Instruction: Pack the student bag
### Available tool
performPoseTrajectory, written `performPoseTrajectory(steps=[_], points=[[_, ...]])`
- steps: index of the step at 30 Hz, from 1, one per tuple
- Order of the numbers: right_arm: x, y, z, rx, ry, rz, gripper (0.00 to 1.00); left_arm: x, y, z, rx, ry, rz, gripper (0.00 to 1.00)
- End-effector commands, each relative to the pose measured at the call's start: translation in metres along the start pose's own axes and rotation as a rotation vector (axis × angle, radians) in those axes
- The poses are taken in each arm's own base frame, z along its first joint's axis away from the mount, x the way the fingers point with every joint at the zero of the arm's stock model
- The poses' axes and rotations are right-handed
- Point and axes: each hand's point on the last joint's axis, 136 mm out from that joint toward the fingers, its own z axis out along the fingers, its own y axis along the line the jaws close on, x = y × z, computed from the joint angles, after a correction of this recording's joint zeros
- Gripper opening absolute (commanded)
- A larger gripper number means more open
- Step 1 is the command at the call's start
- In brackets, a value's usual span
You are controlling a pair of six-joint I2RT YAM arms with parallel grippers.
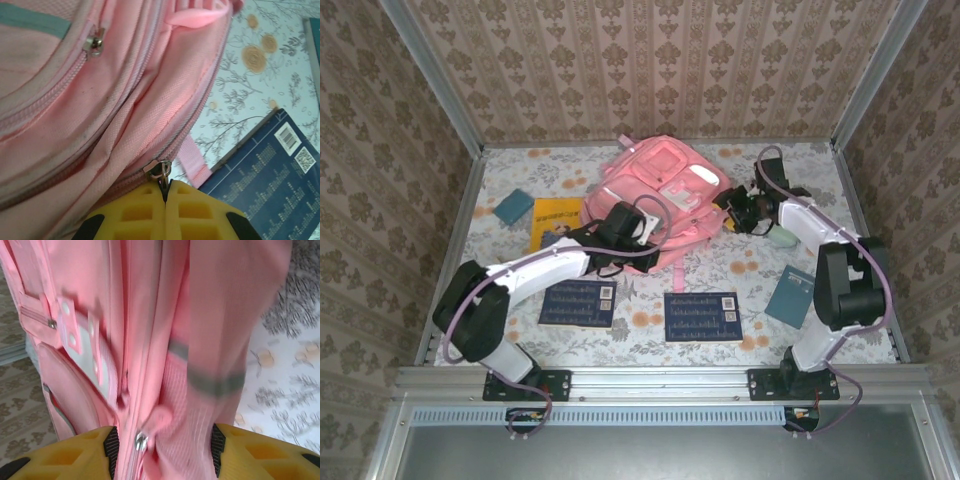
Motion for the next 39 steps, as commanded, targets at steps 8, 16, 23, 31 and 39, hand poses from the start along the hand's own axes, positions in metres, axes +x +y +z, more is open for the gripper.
performPoseTrajectory(steps=[8,16,23,31,39], points=[[0.050,-0.026,-0.028,0.051,-0.072,-0.043,0.48,-0.040,-0.048,0.013,0.130,-0.071,0.054,0.00],[0.088,0.002,0.008,0.010,0.043,-0.077,0.46,-0.030,-0.049,0.014,0.126,-0.039,0.077,0.00],[0.094,0.009,0.024,0.025,0.066,-0.088,0.39,-0.025,-0.049,0.011,0.101,-0.028,0.092,0.00],[0.080,0.010,0.027,0.066,0.032,-0.126,0.03,-0.009,-0.035,0.007,0.025,0.022,0.106,0.00],[0.053,-0.009,0.007,0.095,-0.026,-0.108,0.00,0.013,0.039,-0.006,-0.198,0.122,-0.003,0.00]])
